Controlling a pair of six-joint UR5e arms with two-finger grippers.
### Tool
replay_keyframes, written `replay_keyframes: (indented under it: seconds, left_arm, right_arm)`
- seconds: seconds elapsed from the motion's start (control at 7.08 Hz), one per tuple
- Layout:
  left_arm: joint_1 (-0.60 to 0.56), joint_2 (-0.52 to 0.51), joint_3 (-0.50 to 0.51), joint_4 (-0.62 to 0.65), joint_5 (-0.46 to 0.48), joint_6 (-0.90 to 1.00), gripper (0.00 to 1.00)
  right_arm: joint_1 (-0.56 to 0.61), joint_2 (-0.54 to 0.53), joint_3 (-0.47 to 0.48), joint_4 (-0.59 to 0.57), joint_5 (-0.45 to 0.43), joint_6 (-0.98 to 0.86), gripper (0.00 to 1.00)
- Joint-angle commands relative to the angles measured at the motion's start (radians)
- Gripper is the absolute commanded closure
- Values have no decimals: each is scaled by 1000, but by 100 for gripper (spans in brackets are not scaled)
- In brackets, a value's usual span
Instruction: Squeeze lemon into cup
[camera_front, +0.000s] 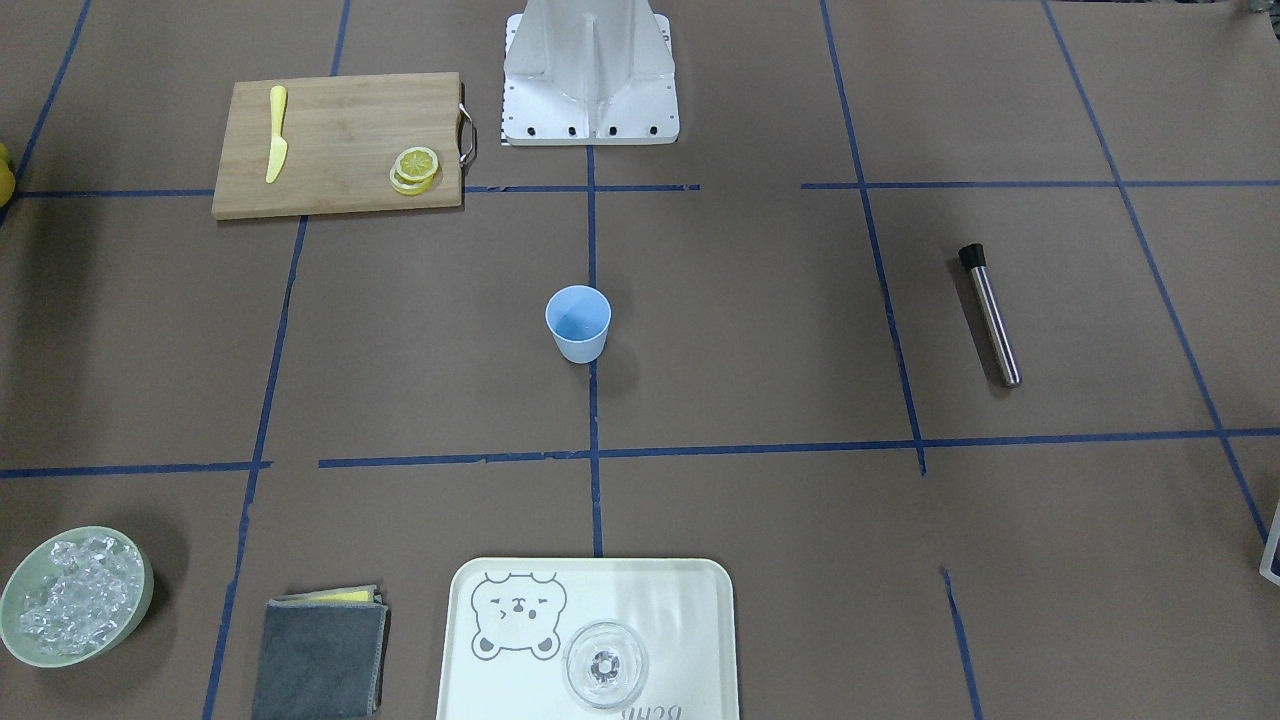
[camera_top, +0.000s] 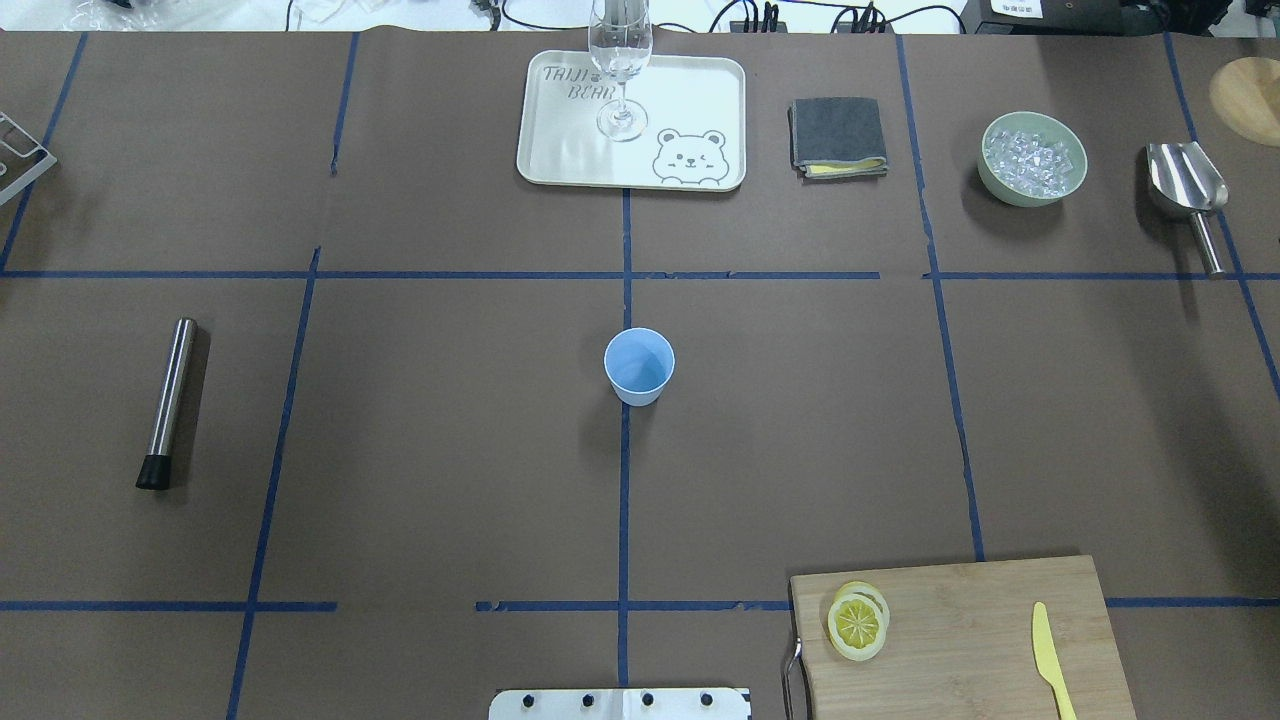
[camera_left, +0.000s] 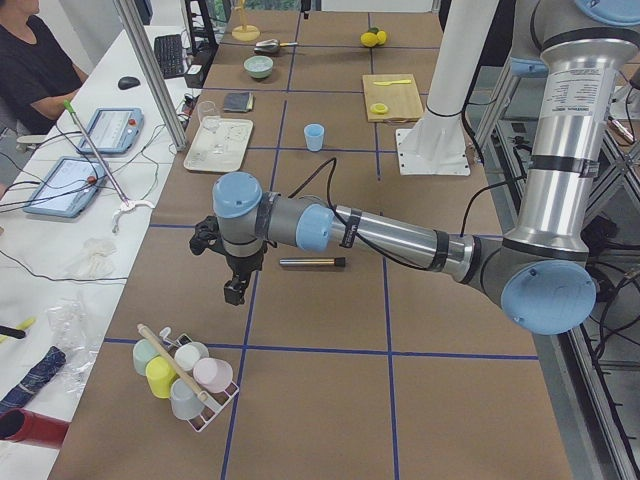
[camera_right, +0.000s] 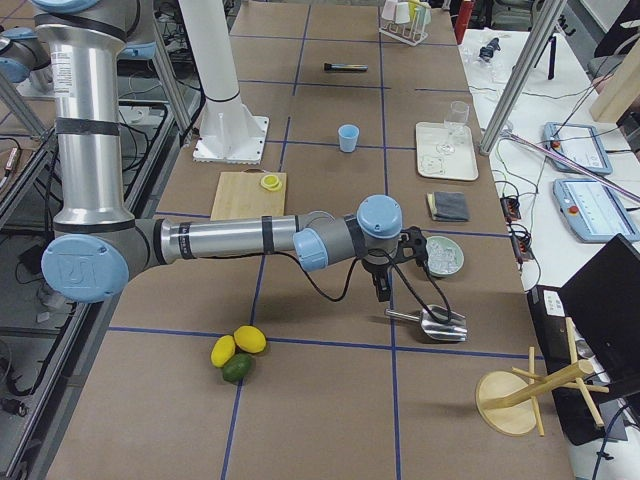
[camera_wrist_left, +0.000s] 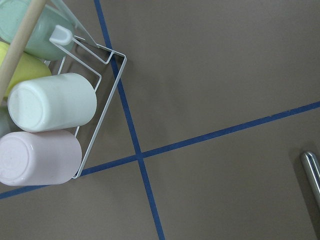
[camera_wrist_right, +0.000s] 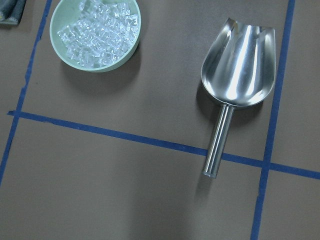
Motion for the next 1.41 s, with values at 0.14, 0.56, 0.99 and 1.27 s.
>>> replay_keyframes:
  seconds: [0.14,0.56,0.99,1.27]
  left_arm:
    - [7,9,-8,-1,3,3,0]
    - [5,59,-19,-100,-5,31,0]
    - [7,64,-19,-148,-6,18,0]
    - [8,64,-19,-150,-8,18,0]
  right_arm:
    - [-13,-3,6,3,3,5,0]
    - [-50,-18,11,73,-6,88,0]
    - [-123,-28,74,75,3,254,0]
    - [-323,-35,261,75,-46,686,0]
